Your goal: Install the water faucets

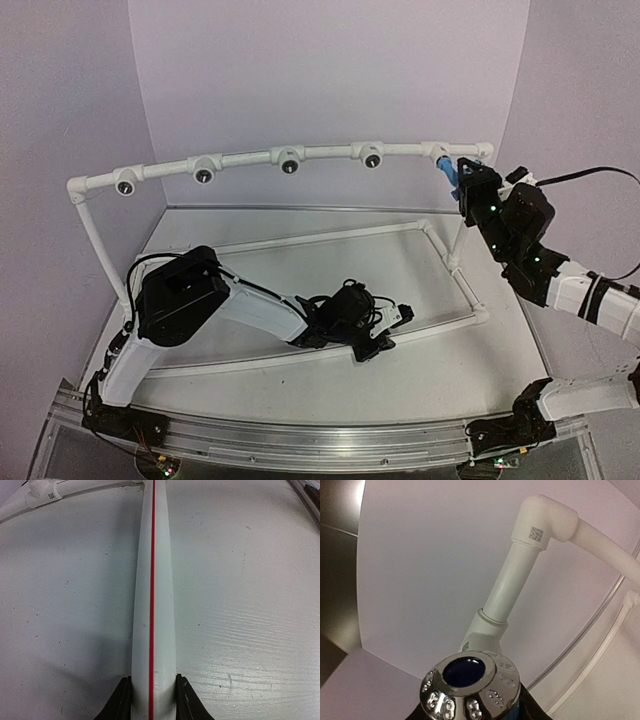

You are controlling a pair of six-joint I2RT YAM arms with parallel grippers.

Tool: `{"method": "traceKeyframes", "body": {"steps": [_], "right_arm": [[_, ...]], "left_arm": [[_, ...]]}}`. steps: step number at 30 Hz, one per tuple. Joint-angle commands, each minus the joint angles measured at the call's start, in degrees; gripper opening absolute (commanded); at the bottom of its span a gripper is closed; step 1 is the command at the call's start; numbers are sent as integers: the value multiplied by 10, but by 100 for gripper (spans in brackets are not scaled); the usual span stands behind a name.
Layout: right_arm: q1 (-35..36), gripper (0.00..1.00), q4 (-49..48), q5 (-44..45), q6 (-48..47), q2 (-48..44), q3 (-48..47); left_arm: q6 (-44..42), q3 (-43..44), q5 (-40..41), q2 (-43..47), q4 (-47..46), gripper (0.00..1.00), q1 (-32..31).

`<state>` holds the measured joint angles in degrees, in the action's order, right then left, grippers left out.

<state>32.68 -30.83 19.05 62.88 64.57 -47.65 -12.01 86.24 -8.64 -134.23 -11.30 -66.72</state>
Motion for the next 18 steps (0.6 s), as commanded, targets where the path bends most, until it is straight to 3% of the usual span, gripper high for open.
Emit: {"method": "traceKeyframes", "body": {"steps": [1, 4, 8, 11, 14, 18], "right_arm": [[7, 54, -17, -10, 63, -42, 49], [6, 80, 47, 11, -147, -107, 62], [6, 97, 193, -53, -565, -176, 28], [6, 98, 351, -140, -889, -190, -29], [7, 98, 498, -187, -1116, -183, -83], [7, 98, 497, -195, -1359, -174, -115]], "left_arm": [[-16, -22, -76, -53, 137, 0, -25], [-15, -23, -76, -52, 137, 0, -25], [-15, -24, -78, -51, 137, 0, -25], [-16, -22, -80, -52, 137, 0, -25], [-17, -22, -81, -52, 137, 0, -26], [-15, -22, -78, -51, 137, 0, -26]]}}
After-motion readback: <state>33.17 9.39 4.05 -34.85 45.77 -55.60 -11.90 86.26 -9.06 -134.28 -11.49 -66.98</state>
